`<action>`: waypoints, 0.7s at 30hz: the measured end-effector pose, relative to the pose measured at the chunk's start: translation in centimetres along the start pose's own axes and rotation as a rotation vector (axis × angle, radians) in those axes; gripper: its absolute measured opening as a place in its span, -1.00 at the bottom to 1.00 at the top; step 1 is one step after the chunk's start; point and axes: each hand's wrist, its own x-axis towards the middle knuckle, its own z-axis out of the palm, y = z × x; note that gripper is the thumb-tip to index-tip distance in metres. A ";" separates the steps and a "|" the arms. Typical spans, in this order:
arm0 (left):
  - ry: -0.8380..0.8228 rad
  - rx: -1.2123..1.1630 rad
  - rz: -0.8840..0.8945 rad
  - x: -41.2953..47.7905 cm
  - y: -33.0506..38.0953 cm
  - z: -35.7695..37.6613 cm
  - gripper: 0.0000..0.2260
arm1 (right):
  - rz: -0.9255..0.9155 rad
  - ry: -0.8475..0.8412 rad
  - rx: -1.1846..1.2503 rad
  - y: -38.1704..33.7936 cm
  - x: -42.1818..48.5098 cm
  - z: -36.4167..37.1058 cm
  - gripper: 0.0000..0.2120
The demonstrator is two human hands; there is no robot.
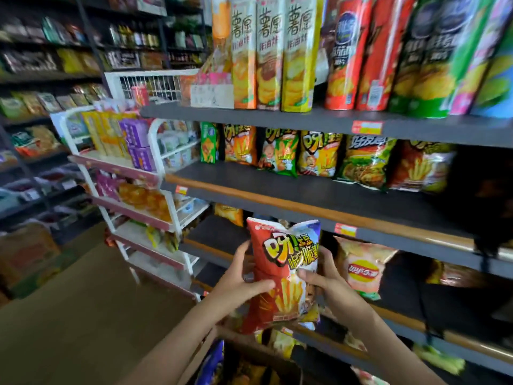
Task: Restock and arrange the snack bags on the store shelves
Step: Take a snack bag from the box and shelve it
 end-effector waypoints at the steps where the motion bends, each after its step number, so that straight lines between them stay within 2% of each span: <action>1: -0.035 0.010 0.018 0.6 1.0 0.5 -0.16 | -0.039 0.018 0.041 -0.7 -0.4 -0.5 -0.14; 4: -0.106 0.005 0.093 3.2 3.7 2.5 -0.26 | -0.154 0.097 0.051 -3.0 -1.6 -2.2 -0.22; 6: -0.157 0.010 0.157 5.2 5.1 3.6 -0.30 | -0.236 0.214 0.009 -4.3 -2.6 -3.8 -0.25; 8: -0.222 0.048 0.219 6.9 6.5 5.2 -0.28 | -0.308 0.288 -0.046 -5.7 -4.2 -5.1 -0.28; 11: -0.275 0.160 0.363 8.8 8.5 8.0 -0.24 | -0.428 0.413 -0.188 -7.2 -6.5 -7.3 -0.22; 14: -0.252 0.318 0.551 10.9 10.6 10.9 -0.33 | -0.544 0.560 -0.313 -8.4 -7.9 -9.7 -0.15; 18: -0.229 0.342 0.647 13.9 12.7 14.9 -0.52 | -0.614 0.698 -0.518 -10.4 -8.1 -14.0 -0.19; 21: -0.182 0.349 0.691 16.4 13.5 17.5 -0.51 | -0.631 0.726 -0.639 -11.5 -7.4 -17.2 -0.14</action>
